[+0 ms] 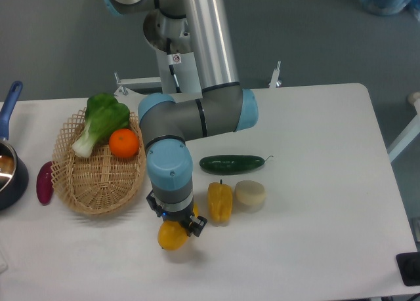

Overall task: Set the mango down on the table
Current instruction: 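Lower the mango onto the table beside the yellow pepper, then open the gripper to release the mango and raise it away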

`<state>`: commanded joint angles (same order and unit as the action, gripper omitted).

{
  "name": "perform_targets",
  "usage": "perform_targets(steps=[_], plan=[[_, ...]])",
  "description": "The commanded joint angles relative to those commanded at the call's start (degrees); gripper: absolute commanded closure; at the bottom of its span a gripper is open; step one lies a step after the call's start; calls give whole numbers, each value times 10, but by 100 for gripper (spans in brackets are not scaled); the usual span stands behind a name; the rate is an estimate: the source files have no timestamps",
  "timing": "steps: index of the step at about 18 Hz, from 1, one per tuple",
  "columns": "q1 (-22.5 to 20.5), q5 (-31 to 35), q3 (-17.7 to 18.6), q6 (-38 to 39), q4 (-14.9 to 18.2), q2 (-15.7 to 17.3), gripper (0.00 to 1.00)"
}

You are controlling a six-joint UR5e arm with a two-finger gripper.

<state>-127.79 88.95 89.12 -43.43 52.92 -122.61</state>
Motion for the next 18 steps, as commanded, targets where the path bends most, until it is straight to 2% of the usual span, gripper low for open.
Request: perform_targets(steps=[8,11,14,18], plan=[[-4,-1,-2,13,-3,15,0],[-18,3,5,13,-1,49,0],[-63,-4,39,0,-4,98,0],[-103,-4,67,-69,-3,122,0]])
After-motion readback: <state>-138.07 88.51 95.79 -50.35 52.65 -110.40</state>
